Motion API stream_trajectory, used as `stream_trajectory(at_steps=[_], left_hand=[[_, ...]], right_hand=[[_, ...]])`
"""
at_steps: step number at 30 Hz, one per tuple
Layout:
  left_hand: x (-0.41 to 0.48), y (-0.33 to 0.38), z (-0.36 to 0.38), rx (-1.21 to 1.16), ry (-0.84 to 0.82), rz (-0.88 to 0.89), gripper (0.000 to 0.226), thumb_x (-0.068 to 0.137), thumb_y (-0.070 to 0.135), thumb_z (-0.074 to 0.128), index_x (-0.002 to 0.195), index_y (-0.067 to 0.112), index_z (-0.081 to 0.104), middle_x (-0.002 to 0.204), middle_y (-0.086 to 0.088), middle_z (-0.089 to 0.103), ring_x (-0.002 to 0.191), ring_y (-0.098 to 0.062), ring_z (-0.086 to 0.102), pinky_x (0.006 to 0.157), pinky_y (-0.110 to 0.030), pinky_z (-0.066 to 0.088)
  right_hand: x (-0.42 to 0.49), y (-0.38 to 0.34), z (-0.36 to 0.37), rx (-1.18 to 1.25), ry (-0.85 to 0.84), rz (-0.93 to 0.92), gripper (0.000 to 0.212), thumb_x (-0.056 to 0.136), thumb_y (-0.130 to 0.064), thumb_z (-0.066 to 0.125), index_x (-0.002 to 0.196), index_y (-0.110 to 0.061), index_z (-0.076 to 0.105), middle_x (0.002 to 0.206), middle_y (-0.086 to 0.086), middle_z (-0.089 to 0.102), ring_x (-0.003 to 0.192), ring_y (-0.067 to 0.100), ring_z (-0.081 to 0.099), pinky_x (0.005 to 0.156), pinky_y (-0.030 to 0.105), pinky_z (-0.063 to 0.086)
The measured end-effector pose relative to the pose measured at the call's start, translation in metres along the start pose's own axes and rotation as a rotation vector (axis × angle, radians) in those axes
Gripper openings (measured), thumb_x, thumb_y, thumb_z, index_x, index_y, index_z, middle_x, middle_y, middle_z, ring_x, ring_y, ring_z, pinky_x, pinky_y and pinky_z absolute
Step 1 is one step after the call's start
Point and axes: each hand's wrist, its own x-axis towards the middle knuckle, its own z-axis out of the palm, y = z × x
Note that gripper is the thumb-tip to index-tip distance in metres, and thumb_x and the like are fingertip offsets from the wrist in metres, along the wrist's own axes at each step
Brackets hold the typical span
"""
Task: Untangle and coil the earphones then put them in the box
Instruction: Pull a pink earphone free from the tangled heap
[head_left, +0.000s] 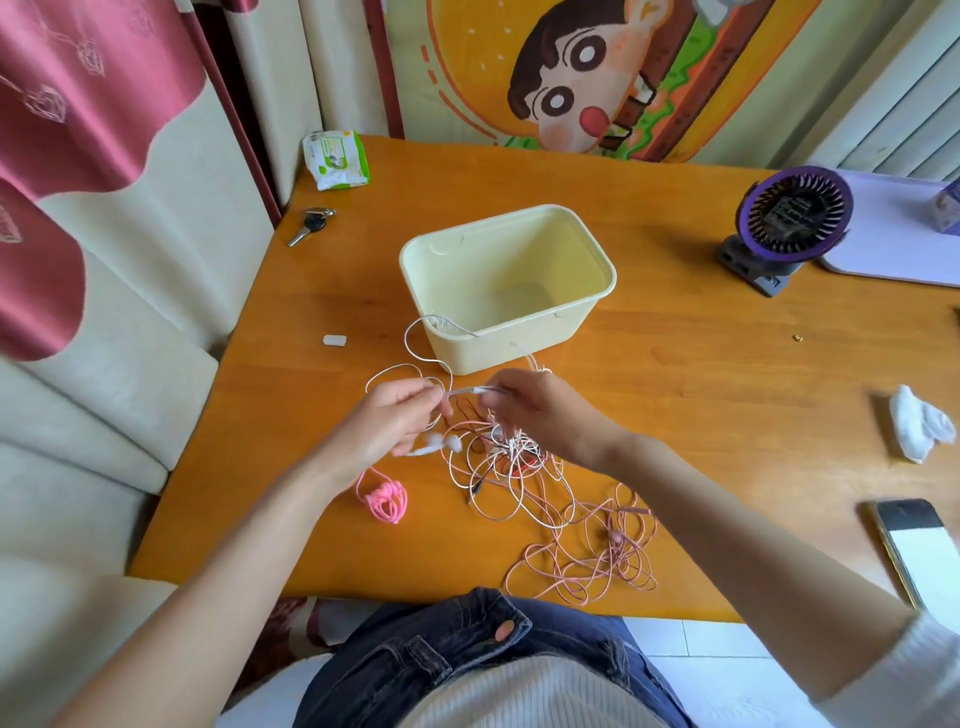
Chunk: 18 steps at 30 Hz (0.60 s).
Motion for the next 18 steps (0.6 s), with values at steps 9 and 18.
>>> stream_trajectory(at_steps=[9, 18], left_hand=[[-0.002, -0.012, -0.011, -0.778, -0.057, -0.056, 0.029, 0.089, 0.021, 0.044, 0.075, 0.008, 0.066, 0.049, 0.007, 0.030, 0.037, -0.003, 0.024, 0.034, -0.015, 0.020], [0.017, -0.028, -0.007, -1.570, 0.244, 0.016, 0.030, 0.095, 0.009, 0.034, 0.115, 0.002, 0.055, 0.054, 0.002, 0.046, 0.035, -0.005, 0.038, 0.036, -0.008, 0.035]], right_hand=[[0.006, 0.015, -0.005, -0.113, 0.178, 0.054, 0.027, 0.096, -0.026, 0.049, 0.074, -0.029, 0.063, 0.056, -0.005, 0.048, 0.048, 0.007, 0.037, 0.050, 0.021, 0.031], [0.008, 0.004, 0.015, -0.177, 0.081, 0.003, 0.020, 0.095, -0.022, 0.051, 0.090, -0.017, 0.070, 0.069, 0.000, 0.064, 0.051, -0.001, 0.050, 0.053, 0.012, 0.036]])
